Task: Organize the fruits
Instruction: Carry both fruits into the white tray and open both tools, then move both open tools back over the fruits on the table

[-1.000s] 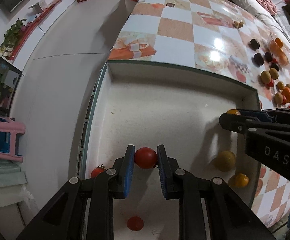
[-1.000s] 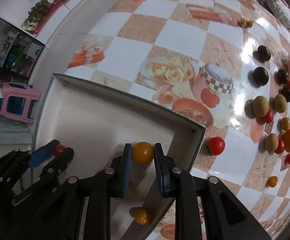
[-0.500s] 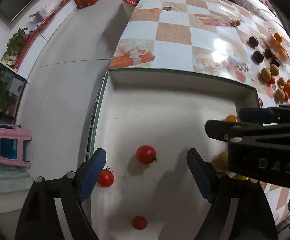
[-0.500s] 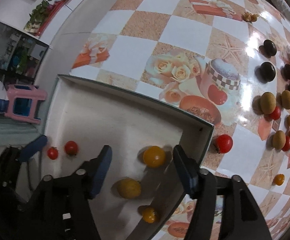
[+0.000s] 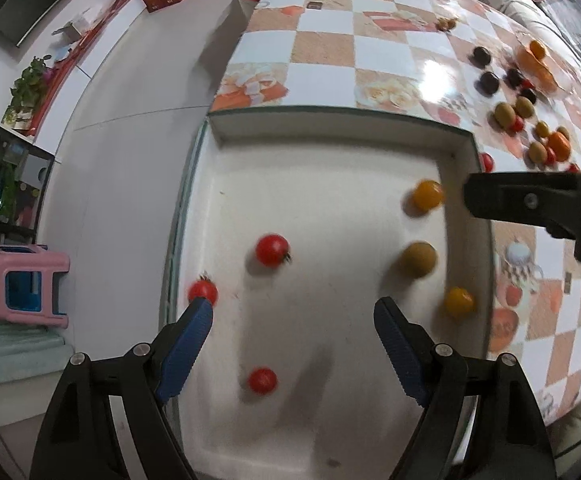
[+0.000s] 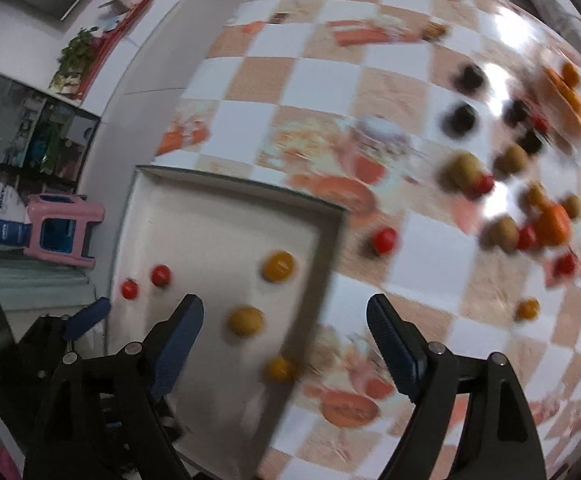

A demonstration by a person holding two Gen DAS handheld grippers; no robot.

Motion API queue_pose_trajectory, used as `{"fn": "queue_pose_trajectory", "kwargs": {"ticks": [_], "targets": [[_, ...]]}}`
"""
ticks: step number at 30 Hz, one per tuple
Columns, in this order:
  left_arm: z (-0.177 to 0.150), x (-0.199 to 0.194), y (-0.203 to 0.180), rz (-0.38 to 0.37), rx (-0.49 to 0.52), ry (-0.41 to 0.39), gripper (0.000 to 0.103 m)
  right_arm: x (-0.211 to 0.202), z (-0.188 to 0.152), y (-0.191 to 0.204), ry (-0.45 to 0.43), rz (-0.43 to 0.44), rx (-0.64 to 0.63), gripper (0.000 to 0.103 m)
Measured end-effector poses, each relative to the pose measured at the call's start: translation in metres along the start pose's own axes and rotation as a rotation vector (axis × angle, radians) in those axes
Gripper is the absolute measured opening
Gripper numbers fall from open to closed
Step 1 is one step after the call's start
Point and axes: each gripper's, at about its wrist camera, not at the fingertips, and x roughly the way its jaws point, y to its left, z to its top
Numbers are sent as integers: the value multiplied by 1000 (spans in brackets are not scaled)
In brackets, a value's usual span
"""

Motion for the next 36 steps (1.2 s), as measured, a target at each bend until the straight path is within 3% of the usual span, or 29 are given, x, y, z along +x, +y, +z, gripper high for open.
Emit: {"fn": "queue_pose_trajectory", "kwargs": {"ticks": [13,22,30,36], "targets": [[12,-36,-72,-52,138,-55,84,-24,-72,-136,25,-95,302,86],[31,-51,-143,-118,242,-92,84,-42,-95,-194,7,-136,410,86],[32,-36,-195,-155,279,-69,84,-57,-85,-236,-48,-170,424,86],[36,-21,-227,-175,269,-93,84,-61,-55,-245,-103,-171,323,86]]}}
